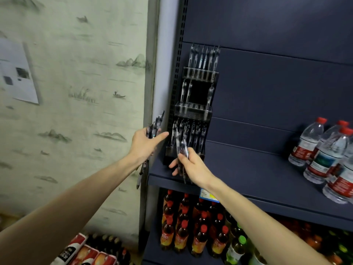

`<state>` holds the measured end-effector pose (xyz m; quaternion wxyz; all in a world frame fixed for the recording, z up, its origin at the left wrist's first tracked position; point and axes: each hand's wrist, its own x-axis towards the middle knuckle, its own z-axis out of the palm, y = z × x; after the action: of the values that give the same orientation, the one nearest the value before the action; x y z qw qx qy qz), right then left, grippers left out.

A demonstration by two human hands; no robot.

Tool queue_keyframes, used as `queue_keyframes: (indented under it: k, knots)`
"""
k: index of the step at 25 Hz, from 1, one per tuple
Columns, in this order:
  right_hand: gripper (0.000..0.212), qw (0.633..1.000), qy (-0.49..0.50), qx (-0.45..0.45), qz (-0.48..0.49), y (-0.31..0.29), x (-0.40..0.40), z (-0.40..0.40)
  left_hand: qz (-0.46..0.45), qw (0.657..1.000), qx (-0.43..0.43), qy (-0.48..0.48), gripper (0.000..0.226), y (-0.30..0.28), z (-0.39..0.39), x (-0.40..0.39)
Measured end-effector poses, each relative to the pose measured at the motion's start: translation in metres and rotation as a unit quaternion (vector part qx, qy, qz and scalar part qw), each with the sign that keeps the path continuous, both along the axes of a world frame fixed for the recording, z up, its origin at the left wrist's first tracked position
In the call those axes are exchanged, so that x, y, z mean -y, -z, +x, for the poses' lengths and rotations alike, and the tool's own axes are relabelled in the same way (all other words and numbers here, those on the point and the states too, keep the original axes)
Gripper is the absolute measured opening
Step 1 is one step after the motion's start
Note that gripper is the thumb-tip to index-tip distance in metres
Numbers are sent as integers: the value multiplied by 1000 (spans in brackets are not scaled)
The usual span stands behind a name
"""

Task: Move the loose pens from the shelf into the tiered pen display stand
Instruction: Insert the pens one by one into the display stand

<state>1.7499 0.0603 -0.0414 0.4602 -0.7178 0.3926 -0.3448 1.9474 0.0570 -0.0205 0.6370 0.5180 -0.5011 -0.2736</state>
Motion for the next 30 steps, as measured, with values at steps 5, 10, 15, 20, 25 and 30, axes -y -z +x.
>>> queue_keyframes:
  k: [5, 10, 15, 20, 25, 30]
  knots:
    - [16, 999, -31, -14, 11, 7, -4, 11, 35, 999, -9, 29, 19, 2, 0, 0]
    - [15, 1000, -4, -16, 14, 9, -1, 6, 41, 999, -19, 3, 17, 7, 5, 7]
    - [14, 998, 3, 4, 65, 15, 0, 6, 44, 999, -6, 0, 10, 13, 8, 10]
    - [15, 992, 19, 43, 118, 17, -6, 4, 36, 991, -22, -129, 15, 20, 30, 15]
    - [30, 999, 42, -1, 10, 12, -6, -1, 59, 985, 8, -162, 18, 33, 43, 10]
    - [40, 984, 104, -97, -111, 1, -5, -5, 61, 985, 46, -156, 18, 42, 42, 7]
